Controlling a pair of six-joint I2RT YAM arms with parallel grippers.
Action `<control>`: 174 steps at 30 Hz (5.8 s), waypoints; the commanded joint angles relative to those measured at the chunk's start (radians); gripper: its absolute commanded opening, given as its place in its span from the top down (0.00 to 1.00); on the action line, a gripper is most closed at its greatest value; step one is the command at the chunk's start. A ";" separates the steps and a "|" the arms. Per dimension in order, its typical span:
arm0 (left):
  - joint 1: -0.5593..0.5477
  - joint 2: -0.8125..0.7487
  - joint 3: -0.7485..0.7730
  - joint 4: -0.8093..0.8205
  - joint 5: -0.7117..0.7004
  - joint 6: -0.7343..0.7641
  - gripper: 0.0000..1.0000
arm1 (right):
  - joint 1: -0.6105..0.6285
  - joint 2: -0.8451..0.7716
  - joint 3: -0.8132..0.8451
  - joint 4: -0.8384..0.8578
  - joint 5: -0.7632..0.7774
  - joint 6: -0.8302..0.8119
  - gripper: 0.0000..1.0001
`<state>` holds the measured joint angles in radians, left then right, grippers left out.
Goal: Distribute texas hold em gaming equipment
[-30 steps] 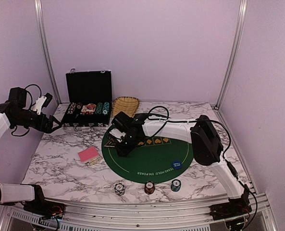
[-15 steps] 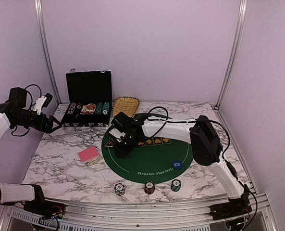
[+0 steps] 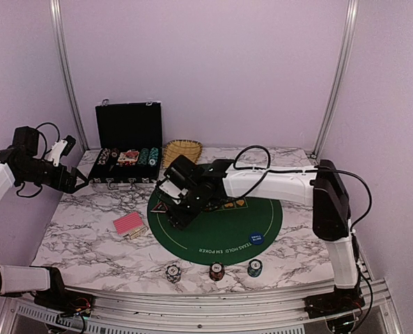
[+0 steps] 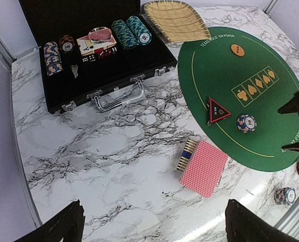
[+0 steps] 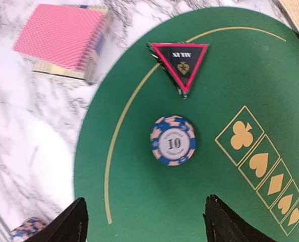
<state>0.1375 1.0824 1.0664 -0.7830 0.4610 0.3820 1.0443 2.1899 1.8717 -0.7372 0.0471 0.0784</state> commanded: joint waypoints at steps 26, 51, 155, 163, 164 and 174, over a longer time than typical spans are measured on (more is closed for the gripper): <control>0.003 -0.021 0.033 -0.028 -0.032 -0.014 0.01 | 0.286 -0.104 -0.150 -0.056 -0.156 -0.070 0.10; 0.003 -0.019 0.056 -0.043 -0.006 -0.010 0.01 | 0.289 -0.044 -0.166 -0.024 -0.093 -0.075 0.32; 0.003 0.005 0.085 -0.067 0.018 -0.001 0.01 | -0.362 -0.009 0.072 0.050 0.218 -0.032 0.35; 0.002 0.001 0.102 -0.067 0.005 -0.022 0.01 | -0.034 -0.224 -0.165 0.054 0.132 -0.008 0.18; 0.003 0.002 0.104 -0.067 0.003 -0.023 0.01 | 0.002 -0.235 -0.191 0.052 0.111 0.002 0.16; 0.002 -0.018 0.105 -0.067 0.012 -0.024 0.01 | 0.209 -0.203 -0.249 -0.003 -0.091 -0.009 0.04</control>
<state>0.1375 1.0901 1.1454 -0.8242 0.4686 0.3630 1.2217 1.9621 1.6176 -0.7105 0.0414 0.0807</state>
